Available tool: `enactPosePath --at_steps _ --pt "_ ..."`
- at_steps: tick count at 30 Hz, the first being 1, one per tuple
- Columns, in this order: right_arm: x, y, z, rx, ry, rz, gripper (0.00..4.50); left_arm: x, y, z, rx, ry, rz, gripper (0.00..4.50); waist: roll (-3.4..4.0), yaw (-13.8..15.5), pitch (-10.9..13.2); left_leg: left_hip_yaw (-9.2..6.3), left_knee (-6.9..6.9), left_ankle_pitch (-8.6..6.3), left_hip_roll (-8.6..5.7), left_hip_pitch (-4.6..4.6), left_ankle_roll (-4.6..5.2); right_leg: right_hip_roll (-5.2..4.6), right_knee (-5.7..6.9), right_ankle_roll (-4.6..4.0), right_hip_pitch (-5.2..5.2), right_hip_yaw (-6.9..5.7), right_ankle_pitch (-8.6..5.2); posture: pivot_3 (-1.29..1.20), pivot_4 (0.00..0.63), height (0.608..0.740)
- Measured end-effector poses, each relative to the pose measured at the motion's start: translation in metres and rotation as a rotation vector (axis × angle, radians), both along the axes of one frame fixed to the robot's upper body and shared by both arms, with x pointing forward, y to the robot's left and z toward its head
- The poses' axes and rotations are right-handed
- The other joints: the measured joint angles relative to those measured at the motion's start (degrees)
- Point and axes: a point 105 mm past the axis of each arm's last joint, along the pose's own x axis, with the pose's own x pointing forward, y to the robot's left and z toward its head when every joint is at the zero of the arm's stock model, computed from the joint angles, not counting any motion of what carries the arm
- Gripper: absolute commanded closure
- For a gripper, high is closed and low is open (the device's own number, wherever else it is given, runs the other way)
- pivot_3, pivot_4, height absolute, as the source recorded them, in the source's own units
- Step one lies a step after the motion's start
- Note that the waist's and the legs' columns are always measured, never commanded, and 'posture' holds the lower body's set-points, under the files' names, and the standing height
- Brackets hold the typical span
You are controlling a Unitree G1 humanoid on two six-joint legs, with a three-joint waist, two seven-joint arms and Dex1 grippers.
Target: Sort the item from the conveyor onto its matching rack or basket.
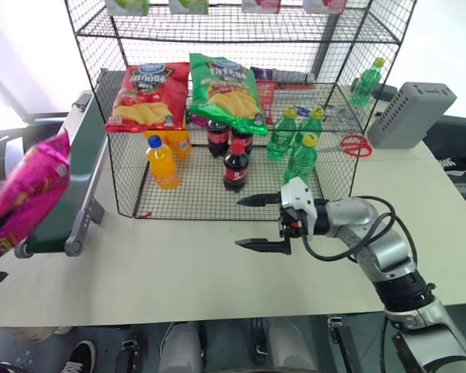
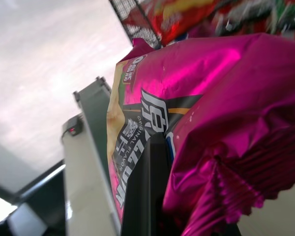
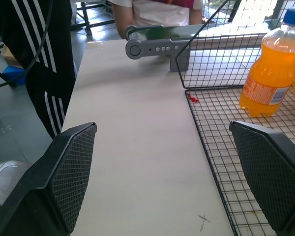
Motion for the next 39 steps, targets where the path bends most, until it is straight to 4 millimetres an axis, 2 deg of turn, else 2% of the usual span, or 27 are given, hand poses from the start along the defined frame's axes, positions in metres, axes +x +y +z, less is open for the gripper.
enactPosePath --at_steps 4,8,14,17,27,33,37,39 --pt "0.006 -0.011 0.009 0.017 0.014 -0.007 0.00 -0.021 -0.037 0.008 -0.325 0.206 -0.236 4.47 0.05 0.25 0.04 -0.04 0.03 0.00 -0.03 0.05 0.00 0.02 0.00 -0.02 0.07 0.00 -0.01 0.00 0.150 0.740" --pt "0.003 -0.018 0.016 0.058 0.114 0.003 0.00 -0.030 -0.075 0.014 -0.552 0.360 -0.463 4.47 0.04 0.51 0.03 -0.11 0.03 0.00 -0.05 0.12 0.00 0.02 0.00 -0.16 0.17 0.00 -0.09 0.00 0.150 0.740" --pt "-0.029 -0.030 0.037 0.097 0.369 0.130 0.00 -0.022 -0.116 0.017 -0.790 0.460 -0.764 4.47 0.20 0.51 0.09 -0.23 0.02 0.00 -0.08 0.15 0.00 0.05 -0.01 -0.15 0.19 0.02 -0.08 0.00 0.150 0.740" --pt "-0.042 -0.030 0.049 0.129 0.483 0.204 0.00 -0.012 -0.137 0.010 -0.854 0.507 -0.900 4.47 0.21 0.38 0.09 -0.20 0.01 0.00 -0.10 0.22 0.00 0.07 0.00 -0.14 0.24 0.05 -0.07 0.00 0.150 0.740" --pt "-0.062 -0.014 0.062 0.115 0.585 0.307 0.00 0.011 -0.177 -0.003 -0.960 0.577 -1.123 4.47 0.13 0.61 0.04 -0.17 0.02 0.00 -0.13 0.17 0.00 0.08 0.00 -0.06 0.23 0.06 -0.03 0.00 0.150 0.740" --pt "-0.063 -0.010 0.064 0.119 0.593 0.316 0.00 0.030 -0.180 -0.011 -0.927 0.548 -1.075 4.47 0.13 0.52 0.05 -0.16 0.01 0.00 -0.13 0.17 0.01 0.09 0.00 -0.06 0.23 0.06 -0.03 0.00 0.150 0.740" --pt "-0.064 -0.009 0.062 0.103 0.608 0.318 0.00 0.033 -0.181 -0.017 -0.904 0.548 -1.050 4.47 0.13 0.56 0.05 -0.17 0.01 0.00 -0.13 0.17 0.01 0.09 -0.01 -0.06 0.23 0.06 -0.03 0.00 0.150 0.740" --pt "-0.064 -0.009 0.060 0.097 0.611 0.316 0.53 0.034 -0.182 -0.020 -0.902 0.545 -1.043 4.50 0.13 0.56 0.05 -0.18 0.01 0.00 -0.13 0.17 0.00 0.08 -0.01 -0.06 0.23 0.06 -0.03 0.00 0.150 0.740"
